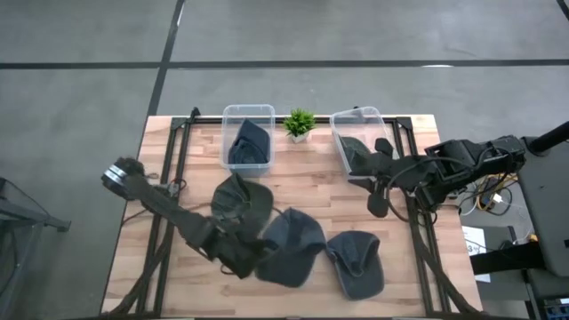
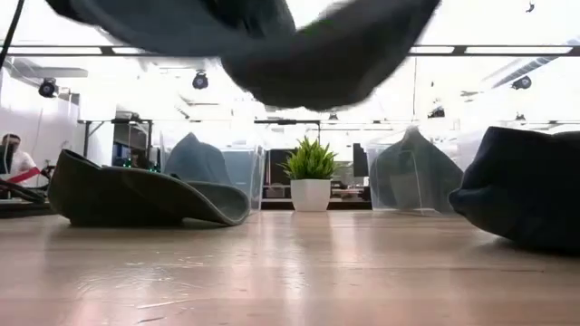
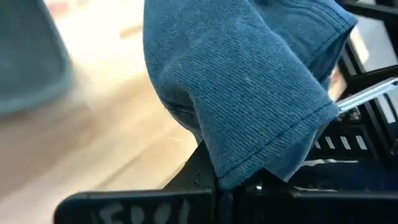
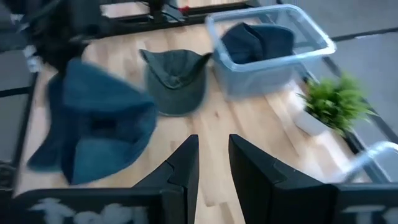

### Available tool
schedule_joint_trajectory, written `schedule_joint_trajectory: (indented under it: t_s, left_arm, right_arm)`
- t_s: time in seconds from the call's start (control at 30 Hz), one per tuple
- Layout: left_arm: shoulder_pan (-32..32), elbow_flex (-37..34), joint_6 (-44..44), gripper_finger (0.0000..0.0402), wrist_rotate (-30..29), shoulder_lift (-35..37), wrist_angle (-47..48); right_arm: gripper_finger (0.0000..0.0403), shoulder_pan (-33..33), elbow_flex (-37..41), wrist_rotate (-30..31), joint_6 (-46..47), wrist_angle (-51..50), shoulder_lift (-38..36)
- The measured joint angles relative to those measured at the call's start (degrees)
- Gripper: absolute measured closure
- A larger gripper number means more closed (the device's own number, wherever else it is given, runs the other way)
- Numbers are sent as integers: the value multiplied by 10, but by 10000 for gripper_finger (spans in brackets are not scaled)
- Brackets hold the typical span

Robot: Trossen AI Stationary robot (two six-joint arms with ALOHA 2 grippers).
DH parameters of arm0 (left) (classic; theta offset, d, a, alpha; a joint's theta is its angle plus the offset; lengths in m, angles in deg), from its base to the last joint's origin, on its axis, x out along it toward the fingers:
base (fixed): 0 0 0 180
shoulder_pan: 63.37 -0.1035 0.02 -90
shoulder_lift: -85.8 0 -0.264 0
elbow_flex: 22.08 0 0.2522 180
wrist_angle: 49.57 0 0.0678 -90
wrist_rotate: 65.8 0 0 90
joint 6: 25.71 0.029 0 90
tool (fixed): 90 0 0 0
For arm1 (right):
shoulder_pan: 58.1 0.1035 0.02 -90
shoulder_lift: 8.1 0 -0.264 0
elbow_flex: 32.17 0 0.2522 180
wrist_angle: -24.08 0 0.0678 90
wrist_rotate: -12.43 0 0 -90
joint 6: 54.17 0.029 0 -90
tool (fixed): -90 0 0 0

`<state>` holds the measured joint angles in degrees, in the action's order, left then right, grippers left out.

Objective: Pick & Place hat
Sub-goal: Put the left blue cap into the left transparent bin

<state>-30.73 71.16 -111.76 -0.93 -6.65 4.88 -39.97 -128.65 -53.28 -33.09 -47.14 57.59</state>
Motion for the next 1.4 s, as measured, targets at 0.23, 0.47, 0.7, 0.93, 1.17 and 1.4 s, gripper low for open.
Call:
schedule_joint_trajectory:
  t_s: [0.23, 0.47, 0.7, 0.93, 1.17, 1.4]
  left_arm:
    - [-19, 0, 51, 395, -87, 106, 39]
    - [-27, 0, 93, 395, -254, 189, 55]
    - [-32, 0, 101, 395, -327, 220, 56]
    - [-32, 0, 107, 395, -380, 223, 23]
    - [-32, 1, 151, 395, -437, 233, -47]
    - [-32, 0, 219, 395, -469, 243, -139]
  right_arm:
    - [321, 0, 3, -78, -5, 43, 0]
    - [321, 5, 28, -79, -2, 135, 0]
    - [298, 5, 97, -79, -39, 342, 0]
    - [233, 5, 195, -30, -89, 563, 11]
    - [191, 5, 258, 17, -93, 679, 43]
    - [188, 1, 293, 26, -94, 890, 96]
